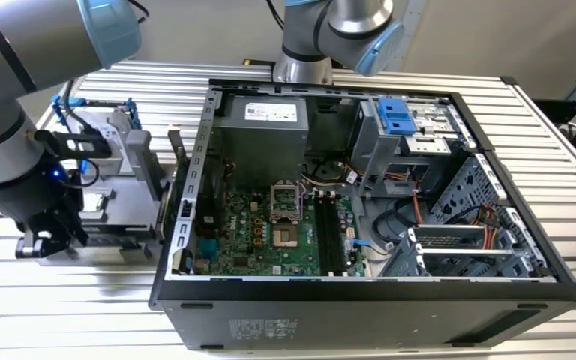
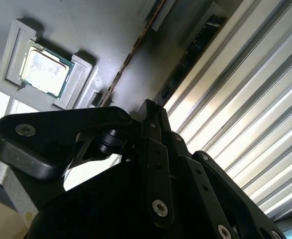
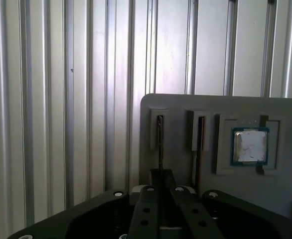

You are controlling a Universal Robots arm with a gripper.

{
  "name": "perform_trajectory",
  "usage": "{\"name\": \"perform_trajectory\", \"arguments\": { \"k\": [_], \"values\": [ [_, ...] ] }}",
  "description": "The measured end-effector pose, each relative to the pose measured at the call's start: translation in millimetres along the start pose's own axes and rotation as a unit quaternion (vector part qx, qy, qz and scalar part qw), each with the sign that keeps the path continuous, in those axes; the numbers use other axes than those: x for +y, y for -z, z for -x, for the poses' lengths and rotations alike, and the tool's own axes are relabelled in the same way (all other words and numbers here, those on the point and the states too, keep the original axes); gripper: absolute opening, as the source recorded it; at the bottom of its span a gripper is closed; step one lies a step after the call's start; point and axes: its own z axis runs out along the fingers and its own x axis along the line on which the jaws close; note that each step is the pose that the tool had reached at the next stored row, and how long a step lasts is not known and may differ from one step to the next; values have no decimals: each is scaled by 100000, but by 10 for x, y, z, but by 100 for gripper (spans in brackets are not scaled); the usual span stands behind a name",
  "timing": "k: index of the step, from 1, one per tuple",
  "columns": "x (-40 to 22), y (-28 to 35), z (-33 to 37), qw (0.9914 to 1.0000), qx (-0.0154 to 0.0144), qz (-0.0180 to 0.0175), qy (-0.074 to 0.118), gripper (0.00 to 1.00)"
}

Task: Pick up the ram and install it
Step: 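Pick up the ram and move it above insertion slot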

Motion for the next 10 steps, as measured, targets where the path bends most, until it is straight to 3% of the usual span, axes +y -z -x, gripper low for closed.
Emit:
{"name": "perform_trajectory", "arguments": {
  "k": [6,10],
  "values": [
    [0,96,4,100000,4,4,9,0],
    [2,194,9,100000,6,6,2,0]
  ]
}}
